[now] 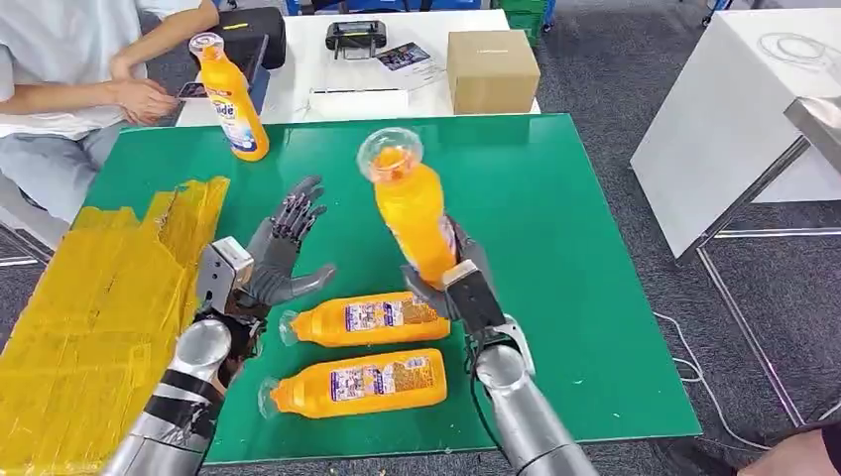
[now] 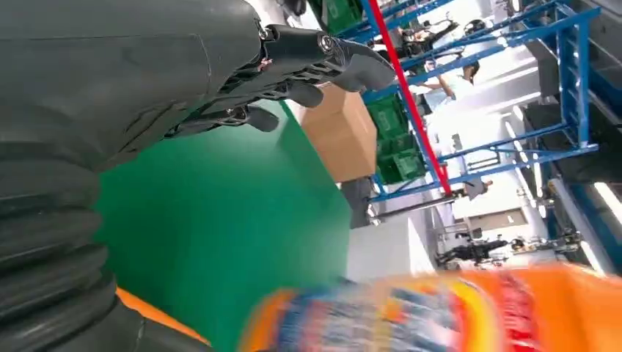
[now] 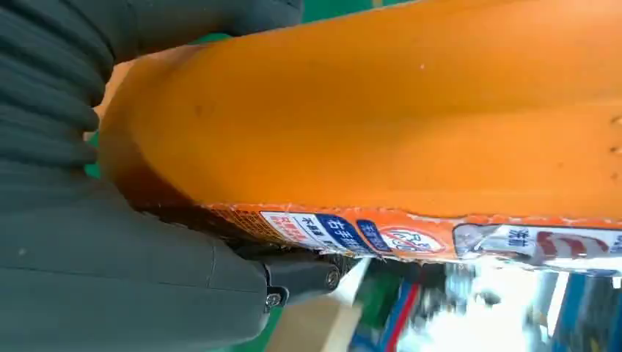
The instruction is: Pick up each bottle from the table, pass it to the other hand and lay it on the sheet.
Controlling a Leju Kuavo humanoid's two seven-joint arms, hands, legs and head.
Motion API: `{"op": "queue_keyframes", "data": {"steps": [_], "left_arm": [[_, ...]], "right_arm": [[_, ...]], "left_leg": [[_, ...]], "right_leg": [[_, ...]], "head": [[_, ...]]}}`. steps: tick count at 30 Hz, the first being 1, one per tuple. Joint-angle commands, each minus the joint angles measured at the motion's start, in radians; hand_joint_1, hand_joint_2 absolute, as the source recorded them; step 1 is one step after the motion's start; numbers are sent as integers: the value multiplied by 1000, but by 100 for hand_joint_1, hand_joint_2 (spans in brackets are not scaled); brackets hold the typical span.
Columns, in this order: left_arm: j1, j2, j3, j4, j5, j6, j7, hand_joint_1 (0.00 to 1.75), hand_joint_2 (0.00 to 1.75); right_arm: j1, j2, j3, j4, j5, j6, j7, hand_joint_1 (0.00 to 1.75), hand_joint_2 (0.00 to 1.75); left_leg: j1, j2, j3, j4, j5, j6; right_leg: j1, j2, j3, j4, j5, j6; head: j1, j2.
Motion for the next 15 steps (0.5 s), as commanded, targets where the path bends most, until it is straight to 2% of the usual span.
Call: {"op": "queue_keyframes", "data": {"steps": [1,15], "left_arm": [[-95,-19,-24,137,33,5,15,0,175],[-111,-23,-32,156,49,4,-5,0,175]], "right_arm": [[-111,60,141,314,14,18,-6,175,175],[-147,69,162,397,18,-29,-7,175,175]], "left_leg": [[1,1,3,0,-1,0],[0,-1,2,0,-1,0]], "right_leg": [[1,1,3,-1,-1,-1],[0,-1,2,-1,-1,-1]], "head": [[0,0],[0,0]]}}
